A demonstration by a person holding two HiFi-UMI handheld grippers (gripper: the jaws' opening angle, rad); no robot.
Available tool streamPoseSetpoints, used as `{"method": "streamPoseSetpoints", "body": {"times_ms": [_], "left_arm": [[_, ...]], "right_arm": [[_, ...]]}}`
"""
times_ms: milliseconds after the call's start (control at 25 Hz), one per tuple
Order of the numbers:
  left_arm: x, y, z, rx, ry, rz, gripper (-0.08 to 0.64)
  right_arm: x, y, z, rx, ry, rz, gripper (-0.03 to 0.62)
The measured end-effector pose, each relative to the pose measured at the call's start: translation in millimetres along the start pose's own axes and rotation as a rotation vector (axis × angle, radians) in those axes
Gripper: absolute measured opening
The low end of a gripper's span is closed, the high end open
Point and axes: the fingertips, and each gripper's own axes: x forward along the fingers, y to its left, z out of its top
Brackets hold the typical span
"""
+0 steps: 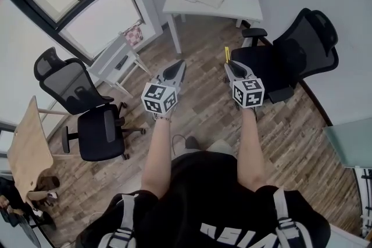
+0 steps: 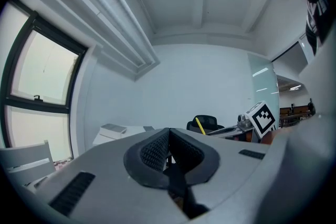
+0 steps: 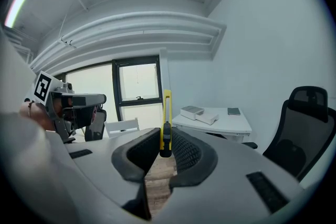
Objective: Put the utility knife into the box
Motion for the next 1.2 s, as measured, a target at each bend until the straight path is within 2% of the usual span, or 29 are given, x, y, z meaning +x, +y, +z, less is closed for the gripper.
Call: {"method": "streamPoseSetpoints", "body": {"times_ms": [240,600,1200], "left_arm": [[-2.5,11.8,0.2,-0.008,-0.001,-0.009,0.025],[14.7,25.6,3.1,-0.028,-0.001,0.001,0.025],[78.6,19.1,1.2,-0.035,0.023,-0.002,0.025]], "right_arm": [[9.4,8.5,1.0,-0.002,0.006,-0.001,0.081],[24.8,-2.8,8.0,-0.001,0.008,0.004,0.081],[44.5,-61.4,11.7,0.023,0.015,0.017,0.081]]}}
